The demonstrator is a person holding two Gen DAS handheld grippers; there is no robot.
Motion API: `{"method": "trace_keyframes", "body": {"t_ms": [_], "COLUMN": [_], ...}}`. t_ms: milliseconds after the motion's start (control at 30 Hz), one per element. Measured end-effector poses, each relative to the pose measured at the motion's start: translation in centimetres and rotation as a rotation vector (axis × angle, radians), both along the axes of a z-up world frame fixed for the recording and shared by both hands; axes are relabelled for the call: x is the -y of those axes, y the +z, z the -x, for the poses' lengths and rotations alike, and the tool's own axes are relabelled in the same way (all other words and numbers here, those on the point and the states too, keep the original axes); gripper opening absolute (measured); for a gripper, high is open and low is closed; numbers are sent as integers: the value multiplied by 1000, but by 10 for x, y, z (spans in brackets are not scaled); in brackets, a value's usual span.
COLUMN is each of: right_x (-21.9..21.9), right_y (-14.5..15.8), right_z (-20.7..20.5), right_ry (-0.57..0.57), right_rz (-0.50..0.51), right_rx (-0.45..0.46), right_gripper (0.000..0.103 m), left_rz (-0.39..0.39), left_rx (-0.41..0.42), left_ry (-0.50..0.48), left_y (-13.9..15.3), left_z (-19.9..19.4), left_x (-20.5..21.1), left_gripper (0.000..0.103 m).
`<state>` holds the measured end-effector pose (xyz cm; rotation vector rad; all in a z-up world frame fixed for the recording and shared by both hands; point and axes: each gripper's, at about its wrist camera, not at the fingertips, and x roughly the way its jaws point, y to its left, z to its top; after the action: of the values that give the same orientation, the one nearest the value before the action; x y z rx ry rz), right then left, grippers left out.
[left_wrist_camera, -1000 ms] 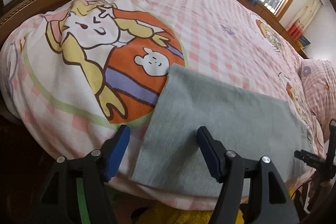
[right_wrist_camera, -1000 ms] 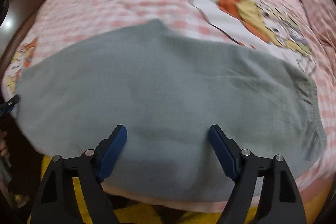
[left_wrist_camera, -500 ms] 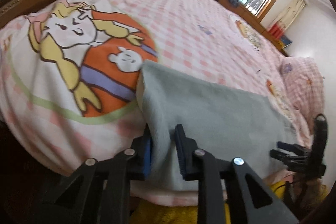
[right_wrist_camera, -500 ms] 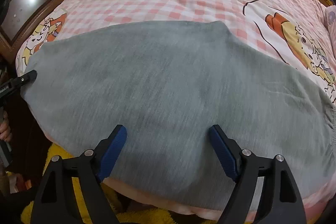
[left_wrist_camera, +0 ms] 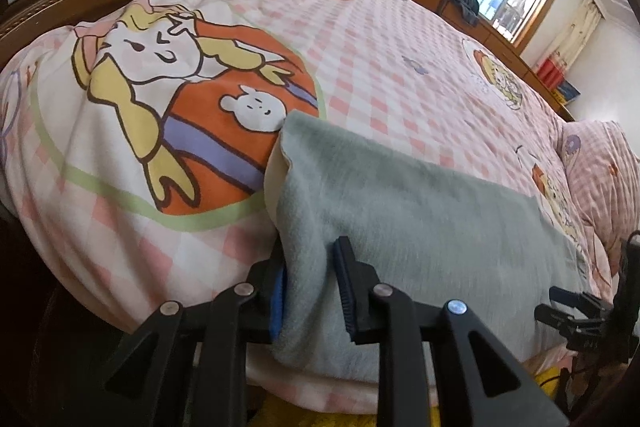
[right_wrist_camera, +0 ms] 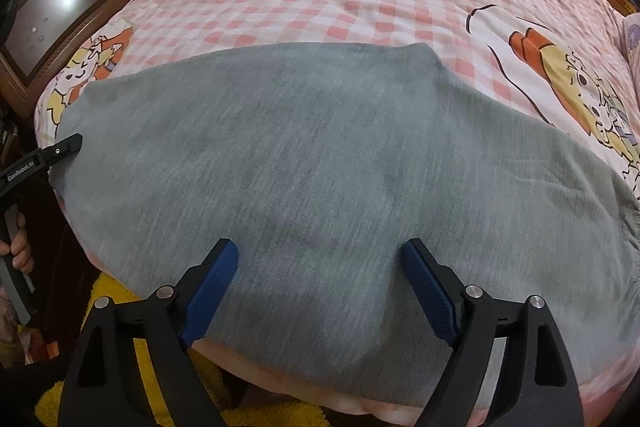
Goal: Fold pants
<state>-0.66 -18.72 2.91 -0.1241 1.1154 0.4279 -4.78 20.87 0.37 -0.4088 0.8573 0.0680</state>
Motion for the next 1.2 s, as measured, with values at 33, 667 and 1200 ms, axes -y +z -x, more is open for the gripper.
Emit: {"method": "trace_keyframes", "body": {"t_ms": [33,667,1200], "right_x": [1,54,74], "right_y": [1,24,11], "right_z": [0,10,8], "right_ry": [-2,-140,-204], "right_rz": [-6,-78,-103], "right_rx": [0,23,-18], "right_gripper": [86,82,82], "left_rz": [-5,59,36], "left_rx": [0,154,-3], "left_ry": [1,-157,-373], "left_y": [1,85,44], "left_z": [0,9,-31], "left_x": [1,63,178], "left_gripper": [23,9,10]}}
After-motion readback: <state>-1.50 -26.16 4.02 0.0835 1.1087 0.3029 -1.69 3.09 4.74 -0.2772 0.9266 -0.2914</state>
